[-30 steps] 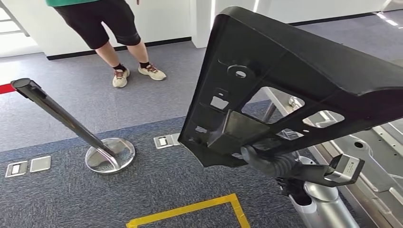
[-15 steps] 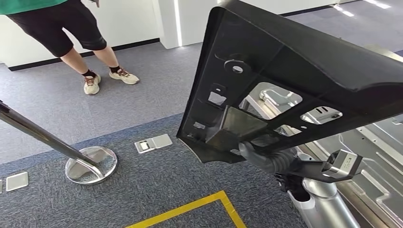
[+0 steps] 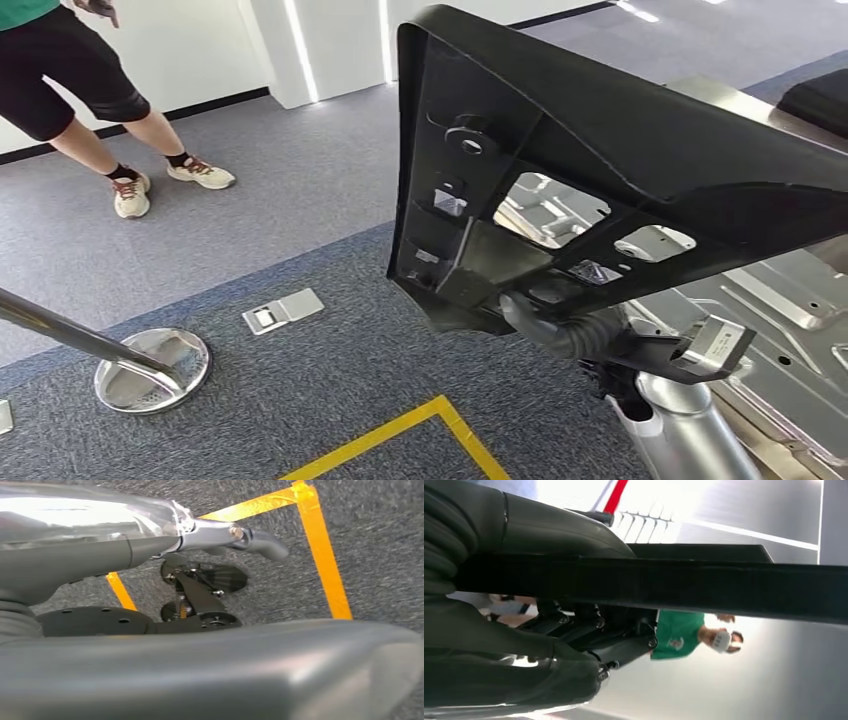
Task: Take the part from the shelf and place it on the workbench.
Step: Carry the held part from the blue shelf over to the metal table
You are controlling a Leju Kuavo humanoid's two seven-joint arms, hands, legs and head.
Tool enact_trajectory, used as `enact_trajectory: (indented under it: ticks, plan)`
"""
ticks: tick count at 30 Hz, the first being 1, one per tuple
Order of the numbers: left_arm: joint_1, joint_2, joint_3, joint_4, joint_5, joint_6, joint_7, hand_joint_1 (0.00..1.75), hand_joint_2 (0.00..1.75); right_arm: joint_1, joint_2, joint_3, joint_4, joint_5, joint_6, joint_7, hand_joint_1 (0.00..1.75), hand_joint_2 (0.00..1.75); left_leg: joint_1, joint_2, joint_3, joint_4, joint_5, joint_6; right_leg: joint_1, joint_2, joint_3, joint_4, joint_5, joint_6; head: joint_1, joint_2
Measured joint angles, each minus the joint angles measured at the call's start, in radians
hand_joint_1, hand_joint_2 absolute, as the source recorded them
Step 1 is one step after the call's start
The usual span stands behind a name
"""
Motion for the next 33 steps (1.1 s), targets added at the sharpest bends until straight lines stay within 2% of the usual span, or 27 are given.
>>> enact_trajectory:
  ticks: [1, 3, 5, 6, 7, 8, 9, 10, 12, 13, 14, 16, 18, 20, 22, 23, 24, 25, 26, 27, 28, 29, 31, 33]
  plan:
    - [-0.001, 0.0, 0.0, 0.0, 0.0, 0.0, 0.0, 0.0, 0.0, -0.001, 0.0, -0.001, -0.002, 0.004, -0.004, 0.0, 1.75, 1.75, 0.002, 0.001, 0.002, 0.0, -0.003, -0.005, -0.001, 0.006, 0.0, 0.0, 0.001, -0.007, 0.0, 0.0]
    - [-0.003, 0.0, 0.0, 0.0, 0.0, 0.0, 0.0, 0.0, 0.0, -0.007, 0.0, -0.003, -0.008, 0.009, -0.008, 0.0, 1.75, 1.75, 0.005, -0.021, -0.009, 0.033, -0.032, -0.015, -0.004, 0.018, 0.001, -0.002, 0.003, -0.02, 0.0, 0.0]
    - [-0.002, 0.0, 0.0, 0.0, -0.001, 0.0, 0.002, 0.0, 0.0, -0.019, 0.001, -0.004, -0.012, 0.017, -0.014, 0.004, 1.75, 1.75, 0.007, -0.053, -0.062, 0.148, -0.093, -0.02, -0.004, 0.031, 0.002, -0.002, 0.003, -0.029, 0.0, 0.0]
    - [0.0, 0.0, 0.0, 0.0, -0.002, 0.0, 0.003, 0.0, 0.0, -0.026, 0.001, -0.004, -0.013, 0.021, -0.018, 0.009, 1.75, 1.75, 0.006, -0.059, -0.097, 0.22, -0.122, -0.019, -0.002, 0.039, 0.002, -0.002, 0.003, -0.032, 0.0, 0.0]
    - [0.001, 0.0, 0.0, 0.0, -0.003, 0.0, 0.004, 0.0, 0.0, -0.032, 0.001, -0.004, -0.013, 0.023, -0.022, 0.015, 1.75, 1.75, 0.006, -0.062, -0.125, 0.275, -0.136, -0.018, 0.0, 0.049, 0.002, -0.002, 0.003, -0.033, 0.0, 0.0]
    - [0.003, 0.0, -0.001, 0.0, -0.004, -0.001, 0.004, 0.0, 0.0, -0.038, 0.001, -0.004, -0.012, 0.024, -0.025, 0.02, 1.75, 1.75, 0.005, -0.064, -0.139, 0.295, -0.131, -0.014, 0.001, 0.059, 0.003, -0.002, 0.003, -0.033, 0.0, 0.0]
    - [0.003, 0.0, -0.001, 0.0, -0.006, -0.001, 0.003, 0.0, 0.0, -0.045, 0.001, -0.004, -0.012, 0.025, -0.028, 0.025, 1.75, 1.75, 0.003, -0.067, -0.134, 0.273, -0.104, -0.008, 0.003, 0.069, 0.005, -0.002, 0.003, -0.033, 0.0, 0.0]
    - [0.003, 0.0, -0.001, 0.0, -0.008, -0.002, 0.003, 0.0, 0.0, -0.053, 0.001, -0.005, -0.012, 0.025, -0.03, 0.029, 1.75, 1.75, 0.0, -0.075, -0.112, 0.215, -0.064, 0.0, 0.004, 0.08, 0.006, -0.002, 0.003, -0.033, 0.0, 0.0]
    - [0.003, 0.002, -0.001, 0.0, -0.011, -0.002, 0.002, 0.0, 0.0, -0.066, 0.001, -0.006, -0.012, 0.031, -0.038, 0.034, 1.75, 1.75, -0.004, -0.116, -0.057, 0.079, 0.006, 0.016, 0.003, 0.099, 0.006, -0.001, 0.002, -0.031, 0.0, 0.0]
    - [0.003, 0.003, -0.002, 0.0, -0.011, -0.002, 0.001, 0.0, 0.0, -0.07, 0.001, -0.006, -0.012, 0.037, -0.044, 0.035, 1.75, 1.75, -0.006, -0.133, -0.039, 0.037, 0.02, 0.021, 0.002, 0.107, 0.004, -0.001, 0.003, -0.029, -0.001, 0.0]
    - [0.003, 0.004, -0.002, 0.0, -0.012, -0.002, 0.001, 0.0, 0.0, -0.073, 0.001, -0.007, -0.013, 0.044, -0.05, 0.036, 1.75, 1.75, -0.007, -0.144, -0.032, 0.018, 0.023, 0.023, 0.0, 0.115, 0.0, -0.001, 0.004, -0.024, -0.001, 0.0]
    - [0.001, 0.003, -0.002, 0.0, -0.013, -0.003, 0.001, 0.0, 0.0, -0.076, 0.001, -0.01, -0.016, 0.056, -0.062, 0.037, 1.75, 1.75, -0.007, -0.133, -0.028, 0.007, 0.022, 0.024, -0.003, 0.128, -0.005, -0.002, 0.006, -0.013, -0.001, 0.0]
    - [0.0, 0.001, -0.002, 0.0, -0.014, -0.002, 0.001, 0.0, 0.0, -0.086, 0.0, -0.015, -0.023, 0.067, -0.075, 0.036, 1.75, 1.75, -0.002, -0.113, -0.022, -0.005, 0.026, 0.028, -0.001, 0.104, -0.014, 0.019, -0.013, -0.004, 0.0, 0.0]
    - [0.0, 0.0, -0.003, 0.0, -0.017, -0.002, 0.002, 0.0, 0.0, -0.101, 0.0, -0.021, -0.028, 0.074, -0.088, 0.035, 1.75, 1.75, 0.001, -0.09, -0.018, -0.012, 0.028, 0.031, 0.0, 0.063, -0.055, 0.109, -0.067, 0.002, 0.001, 0.0]
    - [0.003, 0.0, -0.003, 0.0, -0.02, -0.002, 0.003, 0.0, 0.0, -0.11, 0.0, -0.031, -0.032, 0.079, -0.098, 0.038, 1.75, 1.75, 0.002, -0.066, -0.017, -0.011, 0.026, 0.032, -0.004, 0.05, -0.114, 0.233, -0.118, 0.01, 0.001, 0.0]
    - [0.003, 0.0, -0.003, 0.0, -0.02, -0.002, 0.004, 0.0, 0.0, -0.113, 0.0, -0.037, -0.034, 0.08, -0.101, 0.04, 1.75, 1.75, 0.003, -0.055, -0.017, -0.011, 0.024, 0.03, -0.006, 0.047, -0.128, 0.263, -0.12, 0.015, 0.001, 0.0]
    - [0.002, 0.0, -0.003, 0.0, -0.02, -0.002, 0.004, 0.0, 0.0, -0.116, 0.0, -0.042, -0.037, 0.08, -0.104, 0.042, 1.75, 1.75, 0.004, -0.045, -0.016, -0.01, 0.023, 0.028, -0.008, 0.044, -0.122, 0.253, -0.103, 0.02, 0.001, 0.0]
    - [0.001, 0.0, -0.003, 0.0, -0.02, -0.002, 0.004, 0.0, 0.0, -0.12, 0.0, -0.047, -0.04, 0.08, -0.105, 0.042, 1.75, 1.75, 0.007, -0.036, -0.014, -0.009, 0.02, 0.025, -0.01, 0.037, -0.097, 0.203, -0.071, 0.025, 0.001, 0.0]
    - [0.001, 0.0, -0.003, 0.0, -0.02, -0.002, 0.004, 0.0, 0.0, -0.124, 0.0, -0.051, -0.043, 0.08, -0.106, 0.043, 1.75, 1.75, 0.009, -0.028, -0.011, -0.007, 0.017, 0.02, -0.011, 0.022, -0.061, 0.13, -0.036, 0.029, 0.001, 0.0]
    - [0.0, 0.0, -0.003, 0.0, -0.02, -0.002, 0.004, 0.0, 0.0, -0.129, 0.0, -0.055, -0.047, 0.08, -0.106, 0.044, 1.75, 1.75, 0.008, -0.021, -0.01, -0.003, 0.013, 0.014, -0.009, 0.006, -0.029, 0.064, -0.012, 0.029, 0.002, 0.0]
    - [-0.001, 0.0, -0.003, 0.0, -0.02, -0.002, 0.004, 0.0, 0.0, -0.133, -0.001, -0.059, -0.049, 0.08, -0.107, 0.044, 1.75, 1.75, 0.007, -0.015, -0.009, 0.0, 0.009, 0.007, -0.006, -0.005, -0.007, 0.019, 0.001, 0.025, 0.002, 0.0]
    - [-0.001, 0.0, -0.003, 0.0, -0.02, -0.002, 0.004, 0.0, 0.0, -0.136, -0.001, -0.062, -0.05, 0.08, -0.107, 0.044, 1.75, 1.75, 0.006, -0.009, -0.007, 0.001, 0.007, 0.002, -0.003, -0.011, 0.002, -0.003, 0.003, 0.017, 0.003, 0.0]
    - [-0.001, 0.0, -0.003, 0.0, -0.02, -0.002, 0.003, 0.0, 0.0, -0.138, -0.001, -0.065, -0.051, 0.08, -0.106, 0.045, 1.75, 1.75, 0.005, 0.003, -0.004, 0.001, 0.005, -0.006, 0.001, 0.003, 0.0, -0.002, 0.001, -0.001, 0.003, 0.0]
    - [-0.004, 0.0, -0.003, 0.0, -0.021, -0.002, 0.003, 0.0, 0.0, -0.139, -0.001, -0.066, -0.053, 0.082, -0.106, 0.047, 1.75, 1.75, 0.009, -0.012, -0.008, 0.017, -0.013, -0.015, -0.002, 0.016, 0.0, -0.003, 0.004, -0.014, 0.003, 0.0]
